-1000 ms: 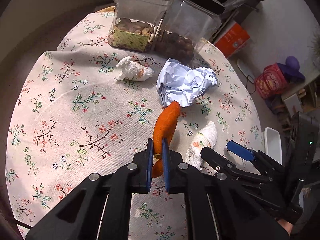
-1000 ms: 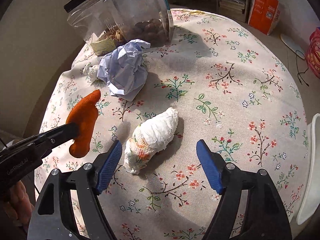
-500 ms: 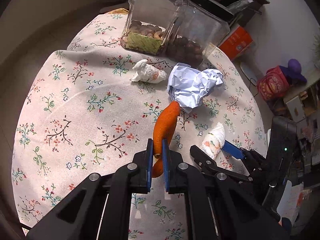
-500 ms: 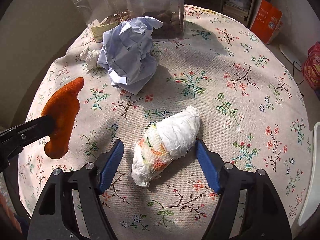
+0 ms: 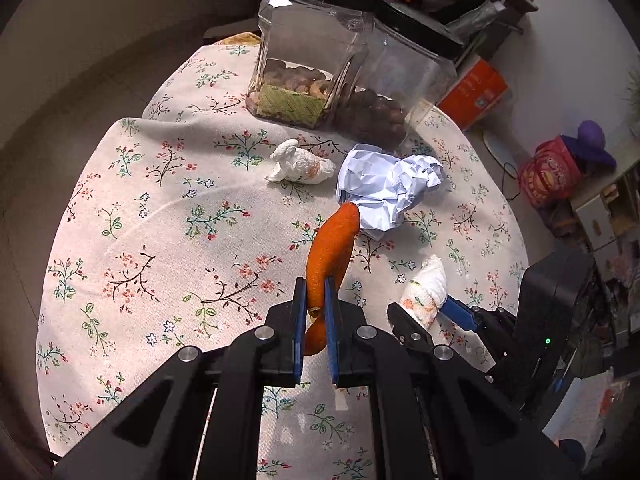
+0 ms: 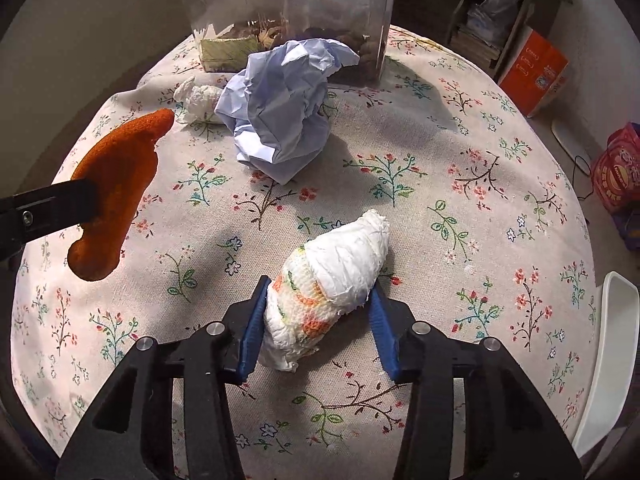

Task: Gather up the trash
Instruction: 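Grasp the orange peel with the left tool while the right tool grasps the white wrapped scrap, then carry the peel and white scrap over the bin and open both tools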

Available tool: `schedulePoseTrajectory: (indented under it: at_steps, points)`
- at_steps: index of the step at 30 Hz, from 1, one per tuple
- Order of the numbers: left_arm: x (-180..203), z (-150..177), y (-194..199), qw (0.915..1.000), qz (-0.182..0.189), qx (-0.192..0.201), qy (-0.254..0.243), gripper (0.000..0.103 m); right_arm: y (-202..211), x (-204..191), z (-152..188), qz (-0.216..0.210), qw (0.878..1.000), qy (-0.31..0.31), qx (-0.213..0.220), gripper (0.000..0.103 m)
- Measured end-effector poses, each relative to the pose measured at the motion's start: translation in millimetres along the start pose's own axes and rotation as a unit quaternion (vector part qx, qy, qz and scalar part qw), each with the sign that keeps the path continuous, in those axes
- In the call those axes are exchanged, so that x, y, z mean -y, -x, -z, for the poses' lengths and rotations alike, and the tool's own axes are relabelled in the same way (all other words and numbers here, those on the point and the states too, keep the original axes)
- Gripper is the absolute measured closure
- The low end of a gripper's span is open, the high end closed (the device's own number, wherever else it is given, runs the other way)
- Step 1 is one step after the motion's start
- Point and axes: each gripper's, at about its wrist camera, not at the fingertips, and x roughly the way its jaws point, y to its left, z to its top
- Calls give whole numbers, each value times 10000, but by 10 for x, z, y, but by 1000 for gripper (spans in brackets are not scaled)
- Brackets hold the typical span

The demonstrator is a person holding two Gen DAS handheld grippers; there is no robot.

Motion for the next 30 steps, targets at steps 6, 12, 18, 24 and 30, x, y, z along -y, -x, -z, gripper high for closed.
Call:
schedulePoseTrajectory:
  at_steps: [6,12,18,24,30]
  points:
    - [141,-30,69,9999,-10,98,-80,94,144,33,21,68,9999,35,111,59]
    - [331,-70,153,9995,-50,240,-185,94,405,158,3,119,9995,-112,284,59]
    - [651,-81,230,9986,7,391,-357,94,682,316,12,152,9987,-180,448,59]
    - [1005,-71,307,9968,86,556,-569,94,945,612,93,166,9974,-378,595,59]
    - [1370,-50,346,9953,234,635,-699,94,1220,974,223,447,9942,-625,758,59]
